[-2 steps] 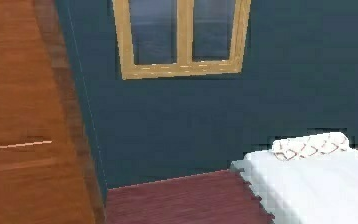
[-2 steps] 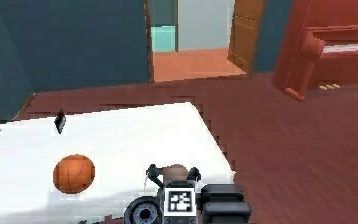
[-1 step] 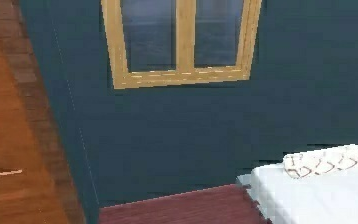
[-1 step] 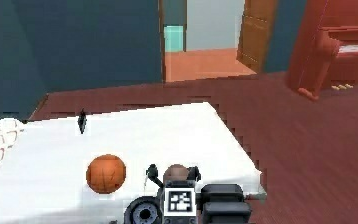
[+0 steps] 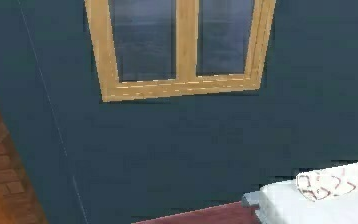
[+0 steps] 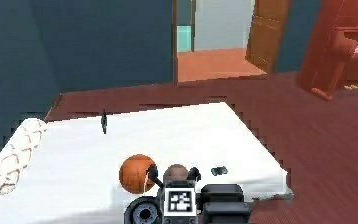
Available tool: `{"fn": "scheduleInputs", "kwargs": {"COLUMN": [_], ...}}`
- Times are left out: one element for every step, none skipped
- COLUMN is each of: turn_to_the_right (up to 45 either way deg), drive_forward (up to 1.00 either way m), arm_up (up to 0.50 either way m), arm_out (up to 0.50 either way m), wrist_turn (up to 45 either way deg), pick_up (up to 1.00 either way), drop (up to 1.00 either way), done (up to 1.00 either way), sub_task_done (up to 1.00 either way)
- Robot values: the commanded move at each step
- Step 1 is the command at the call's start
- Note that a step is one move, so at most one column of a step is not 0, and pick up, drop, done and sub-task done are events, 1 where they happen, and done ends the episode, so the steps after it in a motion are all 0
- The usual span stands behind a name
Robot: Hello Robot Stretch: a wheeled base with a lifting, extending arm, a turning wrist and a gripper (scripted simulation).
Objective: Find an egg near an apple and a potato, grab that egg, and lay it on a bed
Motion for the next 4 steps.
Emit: {"fn": "scheduleInputs", "kwargs": {"turn_to_the_right": [45.0,39.0,0.0,-3.0], "drive_forward": [0.0,0.0,0.3,0.0], "arm_up": [0.0,0.0,0.0,0.0], "arm_out": [0.0,0.0,0.0,0.0], "wrist_turn": [0.0,0.0,0.0,0.0], "pick_up": [0.0,0.0,0.0,0.0], "drop": [0.0,0.0,0.0,0.0], "done": [0.0,0.0,0.0,0.0], "sub_task_done": [0.0,0.0,0.0,0.0]}}
